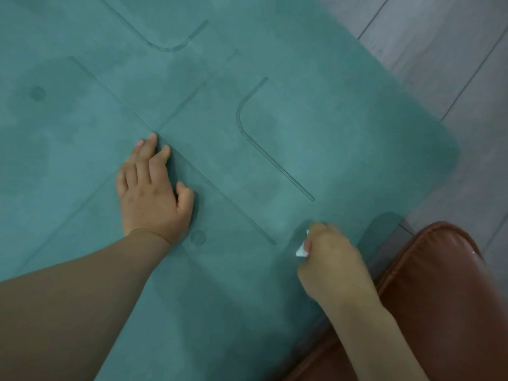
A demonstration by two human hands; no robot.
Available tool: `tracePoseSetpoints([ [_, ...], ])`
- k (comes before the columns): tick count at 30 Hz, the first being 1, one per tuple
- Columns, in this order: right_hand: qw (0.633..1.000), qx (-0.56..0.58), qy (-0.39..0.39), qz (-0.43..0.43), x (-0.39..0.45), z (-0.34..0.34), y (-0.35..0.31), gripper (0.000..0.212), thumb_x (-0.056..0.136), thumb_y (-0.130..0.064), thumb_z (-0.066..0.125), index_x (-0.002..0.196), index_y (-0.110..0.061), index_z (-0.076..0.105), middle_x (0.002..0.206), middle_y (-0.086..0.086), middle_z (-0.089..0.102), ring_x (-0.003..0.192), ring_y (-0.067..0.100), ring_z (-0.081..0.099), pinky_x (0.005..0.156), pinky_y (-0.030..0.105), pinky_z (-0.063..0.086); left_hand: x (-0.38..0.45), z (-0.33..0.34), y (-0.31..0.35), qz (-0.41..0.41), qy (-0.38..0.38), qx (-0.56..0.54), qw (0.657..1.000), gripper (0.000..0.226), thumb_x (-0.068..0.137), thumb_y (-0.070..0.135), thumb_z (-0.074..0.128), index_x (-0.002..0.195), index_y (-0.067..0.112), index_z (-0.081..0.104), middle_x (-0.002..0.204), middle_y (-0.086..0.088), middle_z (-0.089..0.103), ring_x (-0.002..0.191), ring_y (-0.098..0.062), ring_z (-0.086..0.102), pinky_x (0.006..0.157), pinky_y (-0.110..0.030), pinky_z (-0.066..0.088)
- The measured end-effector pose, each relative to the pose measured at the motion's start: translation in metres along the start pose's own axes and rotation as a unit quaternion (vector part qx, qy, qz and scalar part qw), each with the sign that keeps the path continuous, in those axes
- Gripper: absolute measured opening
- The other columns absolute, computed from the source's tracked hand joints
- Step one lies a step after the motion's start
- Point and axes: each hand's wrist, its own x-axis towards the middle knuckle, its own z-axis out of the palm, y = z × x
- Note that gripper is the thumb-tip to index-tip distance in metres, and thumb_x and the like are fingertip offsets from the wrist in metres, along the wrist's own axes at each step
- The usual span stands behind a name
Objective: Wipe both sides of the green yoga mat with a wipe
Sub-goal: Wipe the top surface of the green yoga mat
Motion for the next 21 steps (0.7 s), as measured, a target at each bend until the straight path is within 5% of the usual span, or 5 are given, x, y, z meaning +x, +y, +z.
tracePoseSetpoints([
  [5,0.964,0.104,0.130,-0.207,0.064,-0.037,-0.083,0.018,0.082,-0.002,0.044,0.089,-0.019,0.045,0.115,0.000,0.058,0.103,0.023,0.058,0.083,0.034,0.045,-0.001,-0.001,0.001,0.007,-0.006,0.001,1.000,0.061,0.077,0.030,0.042,0.132,0.005,0.049,0.154,-0.012,0.037,0.143,-0.032,0.030,0.114,-0.051,0.024],
  [9,0.915,0.078,0.203,-0.340,0.116,-0.064,-0.168,0.026,0.084,-0.002,0.043,0.108,-0.012,0.048,0.113,0.006,0.054,0.096,0.029,0.054,0.076,0.037,0.040,0.001,-0.002,0.000,0.011,-0.009,0.012,1.000,0.062,0.078,0.032,0.043,0.133,0.007,0.050,0.154,-0.011,0.038,0.143,-0.030,0.031,0.114,-0.047,0.024],
  [16,0.834,-0.059,0.187,-0.516,0.180,-0.056,-0.258,0.020,0.087,-0.007,0.044,0.103,-0.012,0.055,0.109,0.007,0.053,0.093,0.028,0.053,0.071,0.039,0.042,0.002,-0.004,-0.002,0.020,-0.025,0.014,0.999,0.062,0.079,0.031,0.044,0.136,0.008,0.050,0.154,-0.012,0.039,0.144,-0.029,0.030,0.118,-0.047,0.020],
  [21,0.798,0.012,0.242,-0.552,0.211,-0.049,-0.298,0.017,0.086,-0.008,0.043,0.093,-0.005,0.058,0.098,0.012,0.057,0.085,0.032,0.052,0.068,0.042,0.042,0.004,-0.004,-0.003,0.019,-0.038,0.022,0.999,0.063,0.077,0.031,0.046,0.135,0.010,0.052,0.154,-0.010,0.039,0.145,-0.026,0.029,0.121,-0.042,0.015],
])
